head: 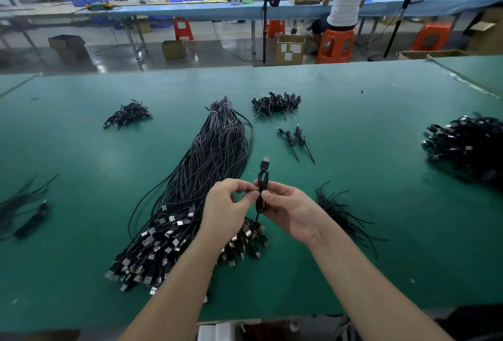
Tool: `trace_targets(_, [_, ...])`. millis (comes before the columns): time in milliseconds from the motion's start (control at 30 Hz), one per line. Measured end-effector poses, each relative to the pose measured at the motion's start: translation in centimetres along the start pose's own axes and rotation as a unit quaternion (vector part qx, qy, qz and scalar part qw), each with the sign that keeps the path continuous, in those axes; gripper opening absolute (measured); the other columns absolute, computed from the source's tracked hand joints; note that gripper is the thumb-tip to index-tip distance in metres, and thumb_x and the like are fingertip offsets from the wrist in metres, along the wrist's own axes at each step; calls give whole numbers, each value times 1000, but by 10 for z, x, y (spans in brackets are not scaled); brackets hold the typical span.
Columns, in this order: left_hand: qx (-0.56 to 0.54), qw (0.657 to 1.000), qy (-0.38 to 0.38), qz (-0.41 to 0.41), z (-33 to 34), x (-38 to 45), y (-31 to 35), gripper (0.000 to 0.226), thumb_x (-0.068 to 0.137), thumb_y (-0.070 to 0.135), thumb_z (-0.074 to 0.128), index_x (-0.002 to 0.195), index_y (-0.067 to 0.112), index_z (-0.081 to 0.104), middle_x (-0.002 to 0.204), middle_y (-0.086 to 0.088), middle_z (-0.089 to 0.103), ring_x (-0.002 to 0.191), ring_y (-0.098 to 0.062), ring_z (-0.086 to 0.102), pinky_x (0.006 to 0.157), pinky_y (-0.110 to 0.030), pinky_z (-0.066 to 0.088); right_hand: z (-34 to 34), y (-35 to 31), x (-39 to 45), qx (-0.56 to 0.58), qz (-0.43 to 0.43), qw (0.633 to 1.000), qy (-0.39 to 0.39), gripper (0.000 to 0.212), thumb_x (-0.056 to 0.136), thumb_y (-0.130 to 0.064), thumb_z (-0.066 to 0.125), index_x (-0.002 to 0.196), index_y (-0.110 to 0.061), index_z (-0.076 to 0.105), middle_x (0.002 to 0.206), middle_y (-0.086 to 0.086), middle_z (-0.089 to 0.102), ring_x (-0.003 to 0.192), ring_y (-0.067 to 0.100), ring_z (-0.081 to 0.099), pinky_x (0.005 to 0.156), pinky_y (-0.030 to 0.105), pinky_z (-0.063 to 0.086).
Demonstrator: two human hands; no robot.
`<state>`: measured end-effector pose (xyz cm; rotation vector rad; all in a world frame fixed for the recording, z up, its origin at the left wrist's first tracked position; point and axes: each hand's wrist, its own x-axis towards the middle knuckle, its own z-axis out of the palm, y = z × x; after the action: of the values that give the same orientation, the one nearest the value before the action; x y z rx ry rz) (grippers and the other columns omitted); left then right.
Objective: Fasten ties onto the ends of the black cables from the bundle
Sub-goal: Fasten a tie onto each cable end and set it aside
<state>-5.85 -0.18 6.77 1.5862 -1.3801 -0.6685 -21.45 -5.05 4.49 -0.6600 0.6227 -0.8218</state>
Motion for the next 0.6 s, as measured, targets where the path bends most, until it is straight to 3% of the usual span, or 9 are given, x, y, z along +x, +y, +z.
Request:
trace_targets(100, [19, 999, -45, -2, -9, 4, 0, 9, 86, 21, 79, 89, 29, 76, 97, 12, 69, 100, -13, 61, 92, -41, 52, -1, -5, -2, -59, 9, 998, 0, 23, 73, 1, 75, 95, -6, 80, 97, 12, 75, 84, 19, 72, 75, 25, 58])
trace_targets(200, [53, 996, -69, 14, -16, 7, 2, 11, 85, 24, 80, 85, 33, 74, 101, 14, 64, 106, -8, 56, 95, -33, 46, -2, -7, -2, -79, 24, 997, 9, 23, 71, 0, 77, 93, -6, 80, 94, 11, 74, 80, 19, 72, 72, 25, 58])
trace_targets(367, [117, 988, -66, 81, -17, 6, 4, 6, 89, 19, 76, 91, 24, 75, 96, 18, 64, 107, -4, 51, 94, -23, 39, -2, -10, 0, -116, 26, 993, 2, 39, 72, -4, 77, 110, 1, 72, 98, 11, 73, 80, 17, 71, 74, 26, 58])
trace_targets(467, [166, 977, -76, 108, -15, 4, 5, 5, 91, 18, 72, 96, 18, 74, 94, 18, 62, 105, -9, 54, 99, -30, 41, -4, -11, -1, -139, 30, 990, 3, 39, 70, -4, 78, 108, 0, 72, 99, 11, 74, 82, 17, 72, 74, 27, 59])
trace_targets(533, [190, 971, -88, 118, -14, 3, 4, 7, 93, 20, 71, 98, 18, 74, 95, 14, 64, 102, -10, 56, 98, -34, 42, -5, -11, -2, -153, 33, 988, 8, 38, 69, -4, 78, 106, -1, 73, 99, 12, 75, 83, 18, 72, 74, 27, 59])
trace_targets(600, [155, 979, -91, 99, -13, 1, 2, 4, 93, 21, 71, 96, 22, 73, 95, 15, 65, 95, -1, 58, 89, -23, 45, -7, -11, -3, -152, 37, 988, 13, 37, 68, -4, 79, 104, -2, 74, 99, 12, 75, 83, 19, 73, 74, 27, 59])
